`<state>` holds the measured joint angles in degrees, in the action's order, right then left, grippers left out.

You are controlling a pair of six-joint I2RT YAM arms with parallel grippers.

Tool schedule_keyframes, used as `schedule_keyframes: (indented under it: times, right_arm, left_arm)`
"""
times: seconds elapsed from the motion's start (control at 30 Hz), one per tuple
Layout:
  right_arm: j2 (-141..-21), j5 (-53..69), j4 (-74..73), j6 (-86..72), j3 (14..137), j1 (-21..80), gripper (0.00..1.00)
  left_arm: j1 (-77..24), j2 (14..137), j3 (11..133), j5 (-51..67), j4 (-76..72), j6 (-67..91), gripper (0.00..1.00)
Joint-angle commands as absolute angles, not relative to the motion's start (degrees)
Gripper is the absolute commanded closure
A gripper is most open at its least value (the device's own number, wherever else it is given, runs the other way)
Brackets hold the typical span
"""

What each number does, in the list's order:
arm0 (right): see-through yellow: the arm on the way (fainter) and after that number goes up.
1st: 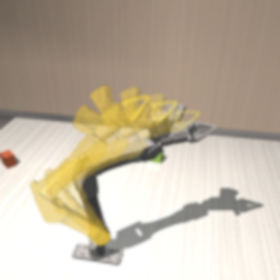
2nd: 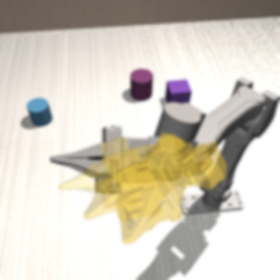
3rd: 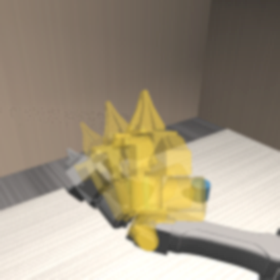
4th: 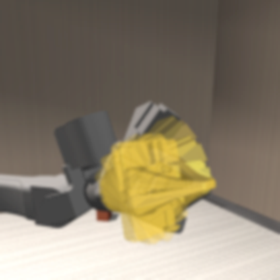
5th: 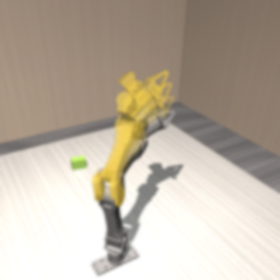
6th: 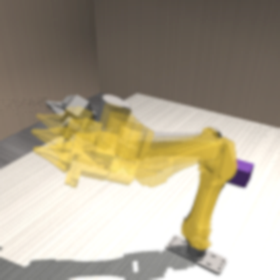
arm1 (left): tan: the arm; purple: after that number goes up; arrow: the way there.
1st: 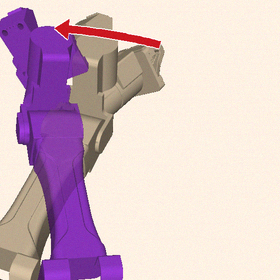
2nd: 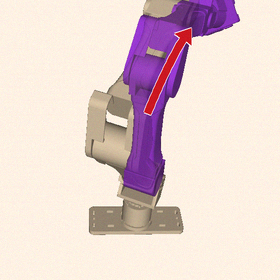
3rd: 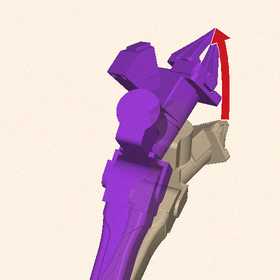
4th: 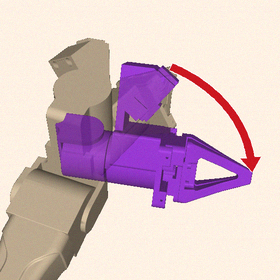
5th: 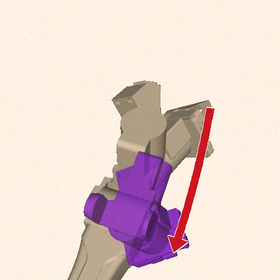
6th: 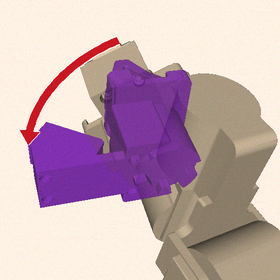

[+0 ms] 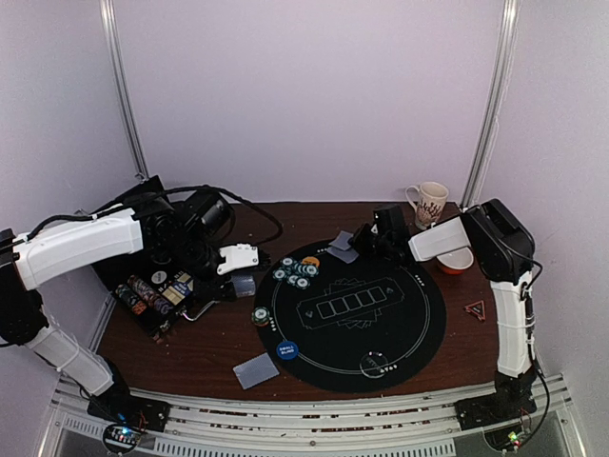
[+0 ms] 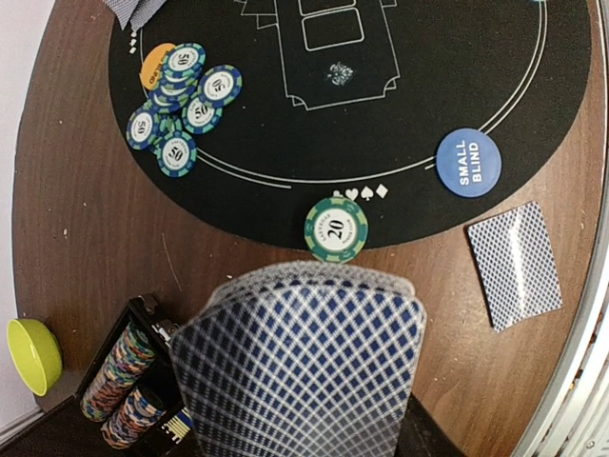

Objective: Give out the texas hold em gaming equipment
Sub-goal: Distribute the poker card in the big blind area.

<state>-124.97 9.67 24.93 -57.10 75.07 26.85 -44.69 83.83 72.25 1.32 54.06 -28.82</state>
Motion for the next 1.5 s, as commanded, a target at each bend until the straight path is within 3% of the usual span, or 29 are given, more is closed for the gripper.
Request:
schedule_keyframes:
  times: [0.0,0.5,0.73,0.9,1.07,1.23,1.47]
  right_arm:
    - [-125.75,12.25,25.32,-58.03,75.5,26.14,1.0]
    - [-124.49,12.94,24.18,-57.5,73.13,25.14,0.99]
    - [-123.46,11.69,21.07,-55.85,73.59,24.76,0.83]
    - [-120.93,7.86,17.96,-52.25,73.79,24.61,0.78]
    - [-119.12,6.99,13.54,-48.98,74.84,24.61,0.59]
    - [-112.03,2.83,12.04,-43.71,71.65,25.1,0.5]
    - [-103.47,25.75,13.2,-25.53,71.45,32.67,0.41]
  left_arm:
    - [-44.79,82.38,71.64,2.02,52.81,-28.99,0.53]
    - [-44.74,81.74,71.19,1.41,52.82,-29.19,0.52]
    - [-44.65,81.57,71.1,1.41,52.8,-29.36,0.52]
    - [-44.48,81.39,71.1,1.36,52.82,-29.48,0.52]
    - [-44.42,81.13,70.93,1.49,52.82,-29.49,0.52]
    - [-44.38,80.95,71.18,1.33,52.8,-29.39,0.52]
    - [-44.41,80.95,71.52,1.35,52.64,-29.84,0.52]
